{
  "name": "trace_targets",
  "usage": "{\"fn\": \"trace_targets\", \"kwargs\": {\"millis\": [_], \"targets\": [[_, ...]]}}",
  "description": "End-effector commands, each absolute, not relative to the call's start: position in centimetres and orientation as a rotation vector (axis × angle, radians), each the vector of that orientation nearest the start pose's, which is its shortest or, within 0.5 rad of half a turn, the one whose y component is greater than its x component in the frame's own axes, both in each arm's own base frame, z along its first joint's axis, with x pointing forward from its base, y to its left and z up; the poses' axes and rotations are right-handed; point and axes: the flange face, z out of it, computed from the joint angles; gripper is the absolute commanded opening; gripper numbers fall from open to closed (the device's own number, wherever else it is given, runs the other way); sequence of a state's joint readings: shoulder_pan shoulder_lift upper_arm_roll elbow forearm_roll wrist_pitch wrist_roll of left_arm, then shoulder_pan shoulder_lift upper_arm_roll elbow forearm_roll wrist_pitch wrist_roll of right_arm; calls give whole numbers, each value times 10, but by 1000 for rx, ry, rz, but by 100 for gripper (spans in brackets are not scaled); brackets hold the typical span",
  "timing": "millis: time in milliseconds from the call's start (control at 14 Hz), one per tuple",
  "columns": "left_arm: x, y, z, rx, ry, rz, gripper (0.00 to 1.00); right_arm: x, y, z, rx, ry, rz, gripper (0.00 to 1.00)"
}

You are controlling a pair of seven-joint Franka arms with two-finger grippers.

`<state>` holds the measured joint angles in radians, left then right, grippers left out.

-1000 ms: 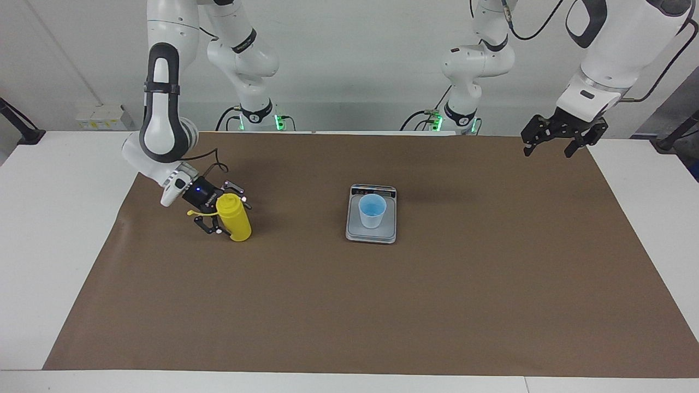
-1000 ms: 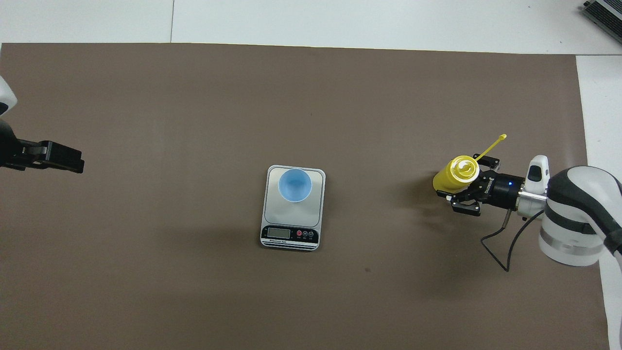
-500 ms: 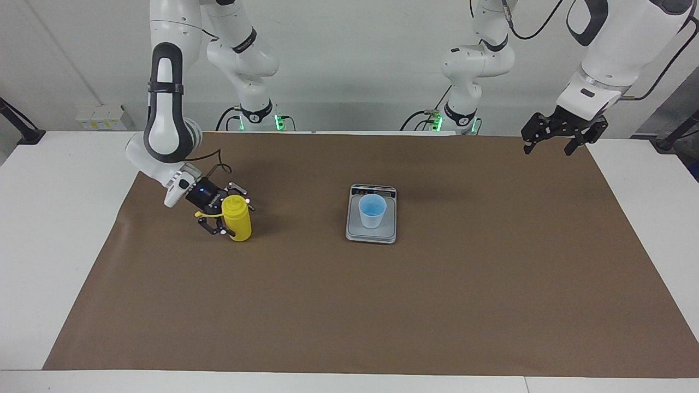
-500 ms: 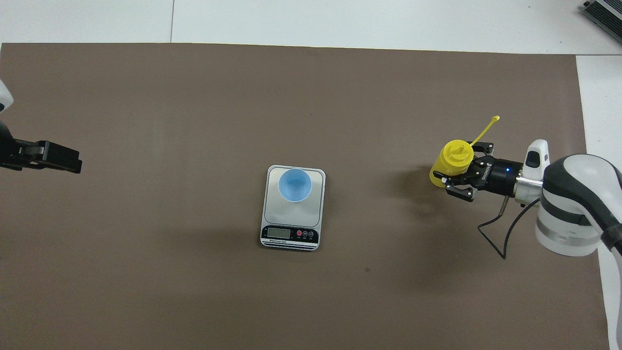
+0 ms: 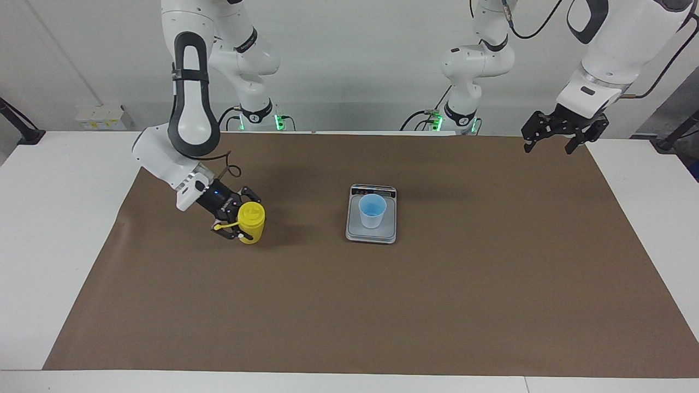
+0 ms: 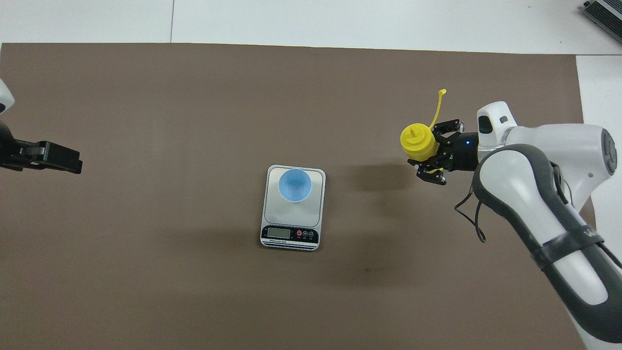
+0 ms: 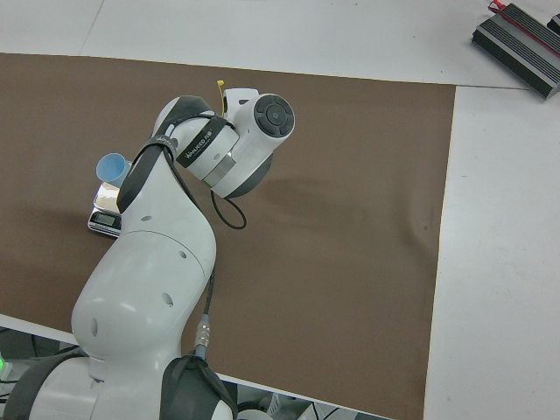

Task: Pour seasoning into cup on scale with both arms
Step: 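Lift the yellow bottle with the right gripper toward the cup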

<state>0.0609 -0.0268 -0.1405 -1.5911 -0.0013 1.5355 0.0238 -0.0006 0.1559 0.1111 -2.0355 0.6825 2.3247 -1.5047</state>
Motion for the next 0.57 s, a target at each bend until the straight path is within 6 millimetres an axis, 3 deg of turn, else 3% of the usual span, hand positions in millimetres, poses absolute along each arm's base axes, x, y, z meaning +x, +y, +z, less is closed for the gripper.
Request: {"fn": "trace_targets", "kwargs": {"millis": [0, 500], "targets": [[537, -37, 627, -3134, 156, 42, 100, 596, 112, 408, -2354, -1615, -535, 0], [537, -38, 627, -3134, 156, 42, 100, 594, 191, 436, -2463, -1991, -252, 0]]}}
